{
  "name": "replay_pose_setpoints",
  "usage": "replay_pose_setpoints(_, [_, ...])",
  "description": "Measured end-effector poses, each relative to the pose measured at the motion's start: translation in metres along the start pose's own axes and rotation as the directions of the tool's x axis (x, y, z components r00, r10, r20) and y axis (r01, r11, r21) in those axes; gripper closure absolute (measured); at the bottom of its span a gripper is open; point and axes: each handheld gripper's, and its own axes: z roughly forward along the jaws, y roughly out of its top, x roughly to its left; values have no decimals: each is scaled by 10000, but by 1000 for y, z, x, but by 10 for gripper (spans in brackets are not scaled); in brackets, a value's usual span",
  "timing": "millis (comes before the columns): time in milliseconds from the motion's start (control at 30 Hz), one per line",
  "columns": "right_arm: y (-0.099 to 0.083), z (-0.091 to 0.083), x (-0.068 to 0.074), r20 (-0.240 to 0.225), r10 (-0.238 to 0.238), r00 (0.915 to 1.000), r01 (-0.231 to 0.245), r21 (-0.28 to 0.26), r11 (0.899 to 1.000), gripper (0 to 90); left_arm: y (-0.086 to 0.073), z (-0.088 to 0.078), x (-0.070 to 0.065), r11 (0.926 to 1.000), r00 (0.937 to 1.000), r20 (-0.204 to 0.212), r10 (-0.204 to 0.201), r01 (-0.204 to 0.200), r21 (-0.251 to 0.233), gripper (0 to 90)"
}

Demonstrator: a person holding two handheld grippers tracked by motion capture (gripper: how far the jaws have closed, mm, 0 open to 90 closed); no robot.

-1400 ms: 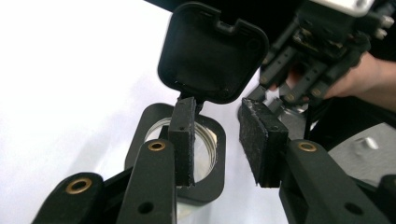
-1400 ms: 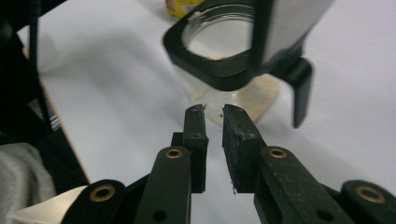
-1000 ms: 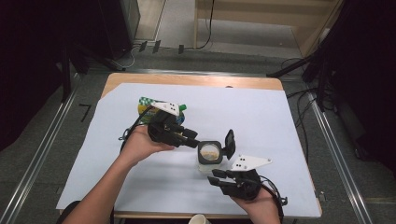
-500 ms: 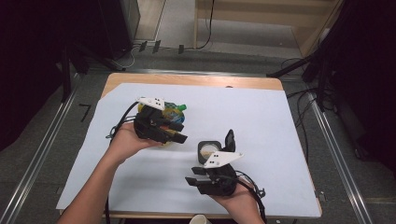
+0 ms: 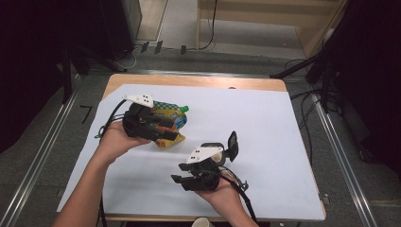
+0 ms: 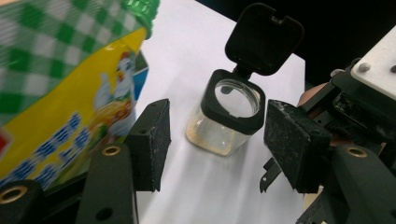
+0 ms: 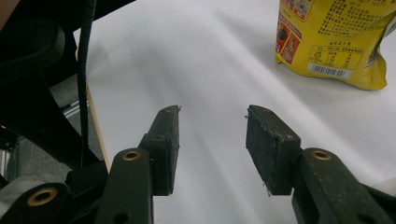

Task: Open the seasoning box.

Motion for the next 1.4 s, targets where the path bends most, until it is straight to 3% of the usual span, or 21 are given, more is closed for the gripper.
replay_pose_setpoints(300, [-2, 9, 3, -78, -76, 9999, 75, -146, 9999, 537, -9, -15, 7, 9999, 9982, -578, -161, 162, 24, 429])
replay_pose_setpoints(700, [-8, 14, 4, -117, -240, 9996, 240, 14, 9997, 535, -25, -37, 18, 9994, 9888, -1462, -316, 334, 105, 448])
replay_pose_setpoints(1167, [-11, 17, 5, -226, -305, 9993, 308, 124, 9994, 535, -40, -59, 30, 9973, 9800, -1853, -727, 724, -84, 450])
replay_pose_setpoints(1400, [-12, 18, 3, -243, -284, 9993, 286, 108, 9995, 535, -46, -65, 39, 9954, 9711, -2187, -953, 947, -135, 447])
